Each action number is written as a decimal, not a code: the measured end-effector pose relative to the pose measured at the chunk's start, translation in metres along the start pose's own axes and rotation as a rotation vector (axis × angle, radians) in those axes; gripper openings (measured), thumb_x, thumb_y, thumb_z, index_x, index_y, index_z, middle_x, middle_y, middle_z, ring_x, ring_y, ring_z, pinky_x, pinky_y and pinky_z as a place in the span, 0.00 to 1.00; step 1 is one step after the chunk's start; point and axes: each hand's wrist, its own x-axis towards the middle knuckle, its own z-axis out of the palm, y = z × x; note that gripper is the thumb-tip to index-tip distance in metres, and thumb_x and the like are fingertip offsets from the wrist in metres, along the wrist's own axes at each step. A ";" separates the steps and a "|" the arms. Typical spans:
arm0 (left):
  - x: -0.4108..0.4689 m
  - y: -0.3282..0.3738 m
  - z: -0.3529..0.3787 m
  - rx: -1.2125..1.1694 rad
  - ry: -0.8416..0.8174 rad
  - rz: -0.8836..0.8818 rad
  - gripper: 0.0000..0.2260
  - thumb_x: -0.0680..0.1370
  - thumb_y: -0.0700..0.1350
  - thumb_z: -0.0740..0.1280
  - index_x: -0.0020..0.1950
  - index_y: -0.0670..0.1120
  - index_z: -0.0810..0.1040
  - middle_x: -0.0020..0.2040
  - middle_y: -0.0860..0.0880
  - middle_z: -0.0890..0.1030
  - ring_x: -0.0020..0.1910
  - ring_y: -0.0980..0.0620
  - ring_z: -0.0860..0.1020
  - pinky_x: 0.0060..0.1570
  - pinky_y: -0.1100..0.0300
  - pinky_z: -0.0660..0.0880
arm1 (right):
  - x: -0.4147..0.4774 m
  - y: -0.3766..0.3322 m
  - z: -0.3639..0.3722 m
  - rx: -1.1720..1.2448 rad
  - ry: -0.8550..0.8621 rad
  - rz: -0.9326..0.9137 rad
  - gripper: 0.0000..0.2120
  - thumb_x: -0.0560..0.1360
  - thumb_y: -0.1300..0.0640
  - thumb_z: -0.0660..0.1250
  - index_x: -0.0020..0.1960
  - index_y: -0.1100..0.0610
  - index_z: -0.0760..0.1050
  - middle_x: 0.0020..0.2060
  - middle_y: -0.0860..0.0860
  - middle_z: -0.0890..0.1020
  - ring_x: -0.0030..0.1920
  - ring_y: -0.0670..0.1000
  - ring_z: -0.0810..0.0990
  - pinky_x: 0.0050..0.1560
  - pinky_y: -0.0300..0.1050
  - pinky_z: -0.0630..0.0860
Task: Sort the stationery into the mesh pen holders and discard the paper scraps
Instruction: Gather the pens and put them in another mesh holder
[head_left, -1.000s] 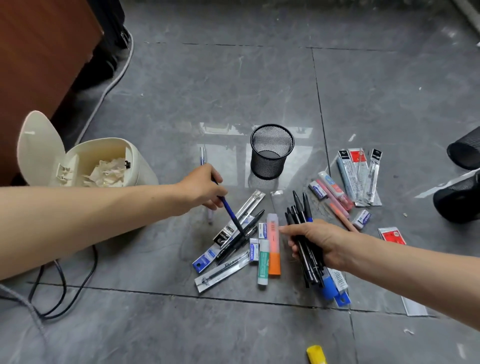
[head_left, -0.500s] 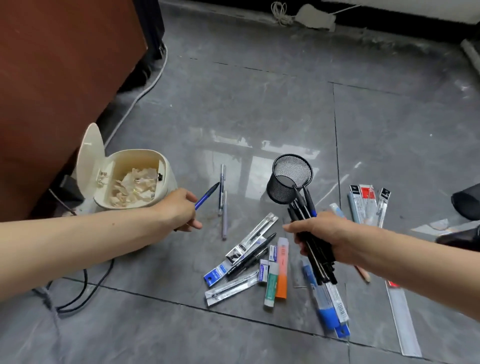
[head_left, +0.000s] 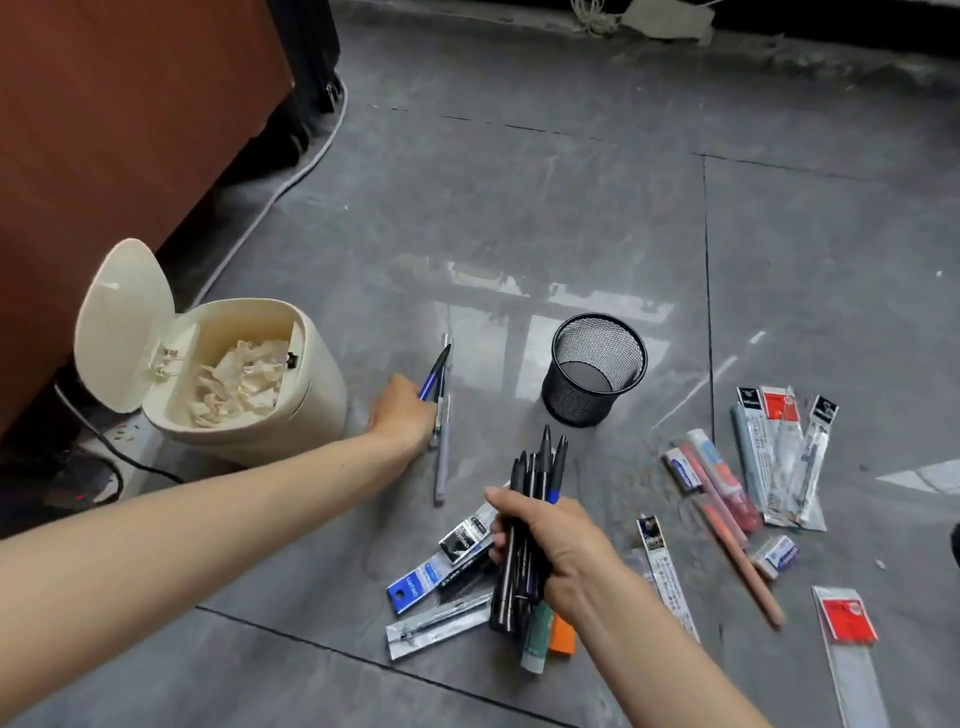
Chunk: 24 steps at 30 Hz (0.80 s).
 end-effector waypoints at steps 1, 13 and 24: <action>0.006 -0.005 0.005 -0.003 0.017 0.000 0.05 0.74 0.42 0.65 0.42 0.42 0.70 0.45 0.35 0.79 0.48 0.37 0.77 0.37 0.52 0.68 | 0.001 0.000 -0.001 0.023 -0.010 0.001 0.07 0.71 0.65 0.72 0.42 0.63 0.73 0.24 0.57 0.74 0.20 0.49 0.72 0.23 0.39 0.73; -0.005 0.004 0.004 0.475 -0.033 0.236 0.12 0.73 0.49 0.66 0.37 0.43 0.68 0.46 0.40 0.78 0.46 0.38 0.76 0.39 0.57 0.66 | 0.000 0.007 -0.015 0.129 -0.042 -0.107 0.08 0.70 0.66 0.71 0.47 0.62 0.75 0.28 0.56 0.75 0.24 0.49 0.73 0.28 0.41 0.75; -0.101 -0.024 -0.029 -0.250 -0.635 0.180 0.04 0.78 0.35 0.57 0.45 0.43 0.67 0.24 0.48 0.76 0.21 0.55 0.61 0.21 0.66 0.57 | 0.002 0.031 -0.011 0.411 -0.104 -0.103 0.37 0.54 0.53 0.81 0.59 0.59 0.70 0.31 0.57 0.77 0.29 0.52 0.78 0.33 0.45 0.79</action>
